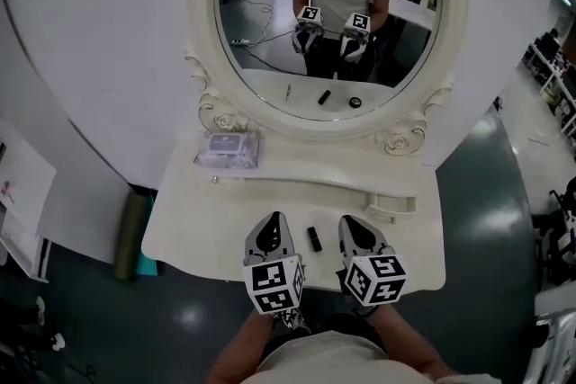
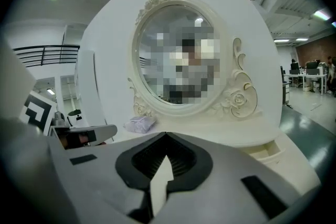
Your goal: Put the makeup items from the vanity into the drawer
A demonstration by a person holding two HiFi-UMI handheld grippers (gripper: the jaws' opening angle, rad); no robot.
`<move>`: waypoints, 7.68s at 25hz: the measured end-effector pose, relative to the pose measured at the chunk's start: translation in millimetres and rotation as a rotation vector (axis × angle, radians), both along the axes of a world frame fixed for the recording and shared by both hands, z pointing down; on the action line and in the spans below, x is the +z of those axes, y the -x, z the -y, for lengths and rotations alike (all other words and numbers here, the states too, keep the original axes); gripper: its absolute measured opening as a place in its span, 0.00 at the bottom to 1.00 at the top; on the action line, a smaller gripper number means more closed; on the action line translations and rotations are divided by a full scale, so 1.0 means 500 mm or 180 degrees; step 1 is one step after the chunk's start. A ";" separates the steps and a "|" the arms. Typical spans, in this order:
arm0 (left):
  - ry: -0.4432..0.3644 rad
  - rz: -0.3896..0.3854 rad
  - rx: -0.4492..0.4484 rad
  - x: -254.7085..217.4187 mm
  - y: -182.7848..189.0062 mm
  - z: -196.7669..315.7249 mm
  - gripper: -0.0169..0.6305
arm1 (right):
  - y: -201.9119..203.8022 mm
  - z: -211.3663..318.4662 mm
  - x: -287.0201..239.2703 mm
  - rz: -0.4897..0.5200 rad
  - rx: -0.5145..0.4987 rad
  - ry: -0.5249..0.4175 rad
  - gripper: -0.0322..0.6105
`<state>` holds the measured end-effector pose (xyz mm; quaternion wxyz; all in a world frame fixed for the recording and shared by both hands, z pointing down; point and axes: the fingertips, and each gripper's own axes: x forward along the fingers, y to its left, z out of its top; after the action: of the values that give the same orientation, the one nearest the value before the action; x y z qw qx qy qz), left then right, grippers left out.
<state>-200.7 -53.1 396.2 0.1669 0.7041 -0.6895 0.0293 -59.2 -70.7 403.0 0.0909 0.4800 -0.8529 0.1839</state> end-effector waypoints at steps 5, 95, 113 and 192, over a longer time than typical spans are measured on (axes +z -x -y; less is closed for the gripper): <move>0.0087 0.0000 0.0109 0.019 -0.010 0.023 0.03 | -0.005 0.023 0.009 0.0028 0.0089 0.0057 0.08; 0.1206 -0.0111 0.0412 0.285 -0.279 0.025 0.03 | -0.199 -0.007 0.292 -0.0753 -0.0249 0.1221 0.39; 0.0860 0.0037 0.0589 0.185 -0.333 0.101 0.03 | -0.298 0.057 0.180 -0.0483 0.0209 0.0948 0.39; 0.0803 0.0089 0.0564 0.153 -0.356 0.125 0.03 | -0.319 0.107 0.155 -0.0360 0.0280 0.0921 0.19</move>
<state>-22.5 -115.8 472.6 0.2412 0.7352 -0.6178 0.1401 100.1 -124.0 480.4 0.1988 0.5084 -0.7892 0.2813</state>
